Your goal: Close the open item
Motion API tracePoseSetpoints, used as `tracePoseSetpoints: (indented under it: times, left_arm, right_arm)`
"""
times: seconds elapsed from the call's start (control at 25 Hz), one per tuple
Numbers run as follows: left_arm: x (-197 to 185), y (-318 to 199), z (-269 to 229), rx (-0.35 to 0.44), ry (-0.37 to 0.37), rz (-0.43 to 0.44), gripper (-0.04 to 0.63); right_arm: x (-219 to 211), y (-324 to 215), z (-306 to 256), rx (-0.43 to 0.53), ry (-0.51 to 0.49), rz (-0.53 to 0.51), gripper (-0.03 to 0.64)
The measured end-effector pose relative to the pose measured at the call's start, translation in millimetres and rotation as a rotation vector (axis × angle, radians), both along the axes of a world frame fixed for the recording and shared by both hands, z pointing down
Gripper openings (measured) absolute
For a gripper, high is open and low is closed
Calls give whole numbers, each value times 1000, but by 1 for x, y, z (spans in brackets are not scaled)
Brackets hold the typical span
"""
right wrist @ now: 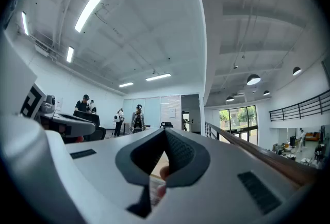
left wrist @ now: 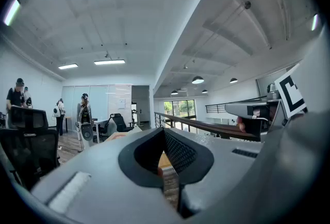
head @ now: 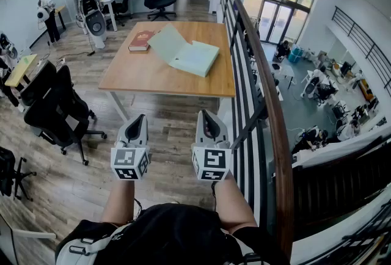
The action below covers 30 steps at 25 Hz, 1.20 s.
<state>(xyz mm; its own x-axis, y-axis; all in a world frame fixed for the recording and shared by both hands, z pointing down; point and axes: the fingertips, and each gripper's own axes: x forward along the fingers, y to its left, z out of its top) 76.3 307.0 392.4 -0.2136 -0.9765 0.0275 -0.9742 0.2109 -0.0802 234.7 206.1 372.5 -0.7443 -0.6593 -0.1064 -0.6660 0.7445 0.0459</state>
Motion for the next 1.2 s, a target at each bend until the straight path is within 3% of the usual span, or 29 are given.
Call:
tracePoseSetpoints:
  times: [0.36,0.84,1.2]
  left_arm:
    - [-20,-2,3,-10,-1,-7,-5]
    - [-47,-9,26,-25,34,23,-5]
    - [-76,-53,42,-59,23,7,-5]
  right_arm:
    - [-15,0,7,-23,-25,-11,-3]
    - [-35,3,28,-51,20,8,-3]
    - [-66,-49,46,-94,5,-10,-3]
